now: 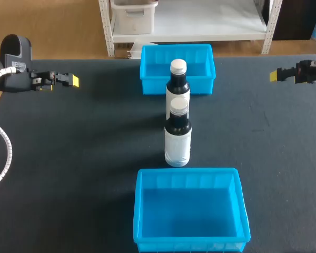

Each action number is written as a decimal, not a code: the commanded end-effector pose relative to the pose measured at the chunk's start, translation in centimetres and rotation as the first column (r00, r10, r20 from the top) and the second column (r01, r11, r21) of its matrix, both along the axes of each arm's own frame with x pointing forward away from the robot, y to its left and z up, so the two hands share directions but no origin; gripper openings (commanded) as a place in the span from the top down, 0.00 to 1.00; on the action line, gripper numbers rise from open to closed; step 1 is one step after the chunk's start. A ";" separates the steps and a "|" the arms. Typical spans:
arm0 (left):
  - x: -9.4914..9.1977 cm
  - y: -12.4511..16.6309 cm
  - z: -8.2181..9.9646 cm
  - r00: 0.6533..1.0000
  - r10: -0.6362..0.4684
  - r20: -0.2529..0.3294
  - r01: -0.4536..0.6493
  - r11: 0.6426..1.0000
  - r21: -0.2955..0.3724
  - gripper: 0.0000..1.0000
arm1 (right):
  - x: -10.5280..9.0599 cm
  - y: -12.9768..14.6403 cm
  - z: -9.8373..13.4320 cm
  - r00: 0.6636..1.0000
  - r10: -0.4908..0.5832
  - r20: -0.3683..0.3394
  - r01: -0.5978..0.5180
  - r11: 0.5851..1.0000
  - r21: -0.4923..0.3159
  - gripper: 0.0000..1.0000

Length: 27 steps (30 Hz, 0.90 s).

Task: Pick up the bottle, and place it in the far bin if it is heavy, or in the near bin if it is light.

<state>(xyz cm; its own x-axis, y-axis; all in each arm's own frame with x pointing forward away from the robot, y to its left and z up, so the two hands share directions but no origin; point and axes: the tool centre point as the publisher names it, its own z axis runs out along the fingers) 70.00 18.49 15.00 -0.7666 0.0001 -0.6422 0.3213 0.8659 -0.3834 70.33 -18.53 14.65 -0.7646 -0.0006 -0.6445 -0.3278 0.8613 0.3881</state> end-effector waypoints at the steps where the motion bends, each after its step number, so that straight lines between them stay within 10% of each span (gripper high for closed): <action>1: 0.0 0.0 0.0 1.000 0.000 0.000 0.000 1.000 0.000 0.00 | -0.2 0.0 0.2 1.000 -0.003 -0.001 0.003 1.000 -0.003 0.00; 11: 0.0 0.0 0.0 1.000 0.000 0.000 0.000 1.000 0.000 0.00 | 0.1 0.0 -0.1 0.998 0.069 -0.010 -0.069 0.995 -0.068 0.00; 14: 0.0 0.0 0.0 1.000 0.000 0.000 0.000 1.000 0.000 0.00 | 0.5 0.1 0.8 0.931 0.359 0.068 -0.345 0.925 -0.158 0.00; 16: 0.0 0.0 0.0 1.000 0.000 0.000 0.000 1.000 0.000 0.00 | 0.3 0.1 1.7 0.834 0.542 0.098 -0.517 0.832 -0.201 0.00; 18: 0.0 0.0 0.0 1.000 0.000 0.000 0.000 1.000 0.000 0.00 | -0.4 0.0 2.5 0.669 0.738 0.089 -0.706 0.668 -0.235 0.00; 27: 0.0 0.0 0.0 1.000 0.000 0.000 0.000 1.000 0.000 0.00 | -0.4 0.0 2.5 0.669 0.738 0.089 -0.706 0.668 -0.235 0.00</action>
